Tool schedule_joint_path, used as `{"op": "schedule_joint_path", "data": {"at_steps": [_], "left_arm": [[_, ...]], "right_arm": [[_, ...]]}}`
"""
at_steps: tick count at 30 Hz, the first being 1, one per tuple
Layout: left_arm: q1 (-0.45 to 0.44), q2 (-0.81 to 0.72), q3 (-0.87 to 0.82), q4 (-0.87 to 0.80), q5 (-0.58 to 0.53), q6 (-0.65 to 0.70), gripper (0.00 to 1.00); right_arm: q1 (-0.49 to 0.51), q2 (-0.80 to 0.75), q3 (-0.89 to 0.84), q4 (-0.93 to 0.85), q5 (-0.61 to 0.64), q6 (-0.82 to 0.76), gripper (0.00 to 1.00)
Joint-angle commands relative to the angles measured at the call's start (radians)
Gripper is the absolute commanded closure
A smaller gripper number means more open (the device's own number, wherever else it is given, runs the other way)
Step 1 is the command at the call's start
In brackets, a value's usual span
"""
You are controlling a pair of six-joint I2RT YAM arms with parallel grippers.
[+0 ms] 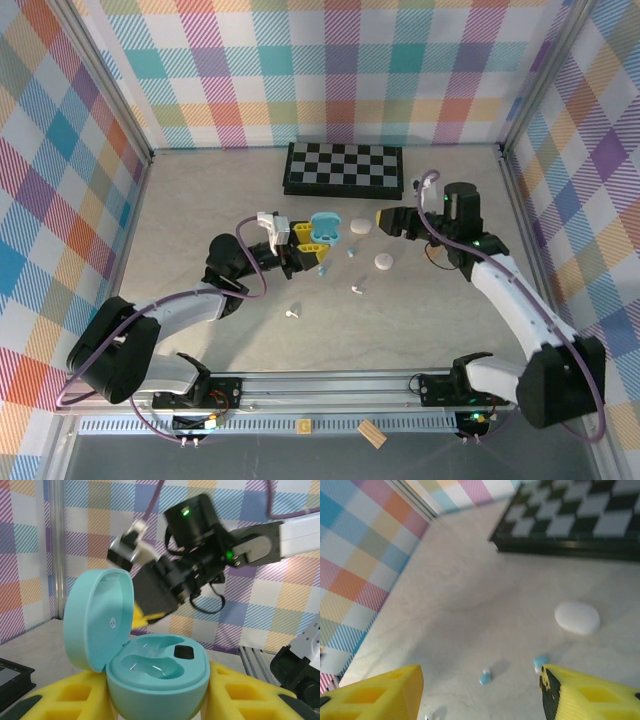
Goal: Insert the wireless bluetooth earbuds into the charging case
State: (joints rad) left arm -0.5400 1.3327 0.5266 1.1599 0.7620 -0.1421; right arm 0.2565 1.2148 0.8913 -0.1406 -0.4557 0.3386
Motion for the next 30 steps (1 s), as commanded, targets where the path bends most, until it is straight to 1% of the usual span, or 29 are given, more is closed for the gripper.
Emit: {"op": "schedule_joint_path", "data": {"at_steps": [1,5,8,11,15,18,21,26,30], "left_arm": [[0.017,-0.031,-0.014,0.067,0.02,-0.012,0.61],[0.017,-0.034,-0.017,0.066,0.023,-0.017,0.61],[0.017,-0.036,-0.016,0.066,0.026,-0.02,0.61],[0.018,-0.039,-0.013,0.056,0.026,-0.019,0.61],[0.017,-0.042,-0.011,0.043,0.029,-0.017,0.61],[0.018,-0.045,-0.013,0.04,0.031,-0.016,0.61],[0.018,-0.048,-0.012,0.029,0.032,-0.008,0.61],[0.018,-0.048,-0.01,0.026,0.036,-0.004,0.61],[0.018,-0.052,-0.013,0.02,0.037,0.002,0.61]], "right_arm": [[0.011,0.076,0.036,-0.024,-0.005,0.045,0.37],[0.034,0.235,0.116,-0.091,-0.065,-0.032,0.36],[0.054,0.358,0.201,-0.156,-0.073,-0.086,0.36],[0.079,0.462,0.273,-0.19,-0.06,-0.085,0.37],[0.121,0.564,0.347,-0.236,0.04,-0.035,0.41],[0.148,0.62,0.38,-0.271,0.129,0.017,0.46],[0.172,0.659,0.383,-0.266,0.17,0.065,0.5],[0.191,0.708,0.385,-0.259,0.188,0.11,0.54],[0.199,0.739,0.392,-0.254,0.183,0.114,0.56]]}}
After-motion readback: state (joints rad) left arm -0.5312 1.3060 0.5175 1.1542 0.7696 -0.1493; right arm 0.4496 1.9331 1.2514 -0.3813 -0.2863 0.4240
